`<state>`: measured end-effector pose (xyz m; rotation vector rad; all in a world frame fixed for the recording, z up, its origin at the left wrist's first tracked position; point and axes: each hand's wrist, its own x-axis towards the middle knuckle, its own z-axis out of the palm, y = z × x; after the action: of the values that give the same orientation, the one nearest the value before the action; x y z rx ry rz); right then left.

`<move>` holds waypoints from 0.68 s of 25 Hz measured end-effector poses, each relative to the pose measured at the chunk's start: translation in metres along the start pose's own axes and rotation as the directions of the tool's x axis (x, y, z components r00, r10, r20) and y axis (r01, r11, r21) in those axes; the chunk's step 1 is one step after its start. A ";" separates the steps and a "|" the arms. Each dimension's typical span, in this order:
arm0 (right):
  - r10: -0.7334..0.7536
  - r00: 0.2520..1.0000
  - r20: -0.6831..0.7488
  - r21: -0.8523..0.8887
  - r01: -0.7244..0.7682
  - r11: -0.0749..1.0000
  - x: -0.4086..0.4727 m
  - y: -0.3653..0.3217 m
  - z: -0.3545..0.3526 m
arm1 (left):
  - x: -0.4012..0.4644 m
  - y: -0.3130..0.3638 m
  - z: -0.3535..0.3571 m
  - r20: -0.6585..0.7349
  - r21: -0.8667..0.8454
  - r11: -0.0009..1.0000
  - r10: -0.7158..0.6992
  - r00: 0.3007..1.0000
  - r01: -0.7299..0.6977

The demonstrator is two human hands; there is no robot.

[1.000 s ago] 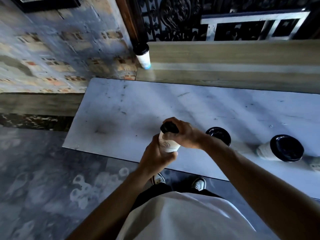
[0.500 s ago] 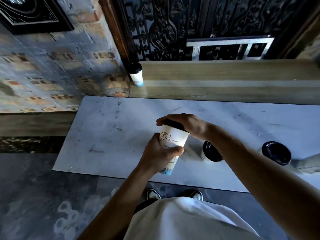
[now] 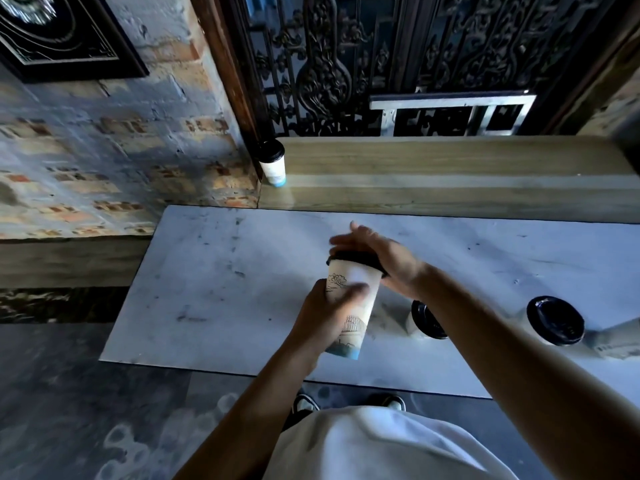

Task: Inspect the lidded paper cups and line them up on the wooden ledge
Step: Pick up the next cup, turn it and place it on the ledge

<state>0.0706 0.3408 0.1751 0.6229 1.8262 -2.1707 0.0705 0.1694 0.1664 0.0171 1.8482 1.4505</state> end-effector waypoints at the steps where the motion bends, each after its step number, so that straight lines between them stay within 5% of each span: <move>1: -0.028 0.996 -0.079 0.127 0.038 0.991 0.003 0.005 0.002 | 0.002 0.000 -0.001 -0.021 -0.096 0.994 -0.057 0.998 0.055; 6: 0.021 0.983 -0.183 0.396 0.054 0.917 -0.004 0.047 0.018 | 0.013 0.001 -0.007 -0.083 -0.501 0.847 -0.251 0.964 0.178; 17: 0.120 0.979 -0.163 0.546 -0.012 0.838 -0.026 0.084 0.036 | 0.012 -0.003 0.002 -0.085 -0.529 0.818 -0.314 0.945 0.225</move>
<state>0.1245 0.2867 0.1181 1.0213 1.2100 -2.6699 0.0650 0.1753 0.1574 -0.6288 1.4538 1.7291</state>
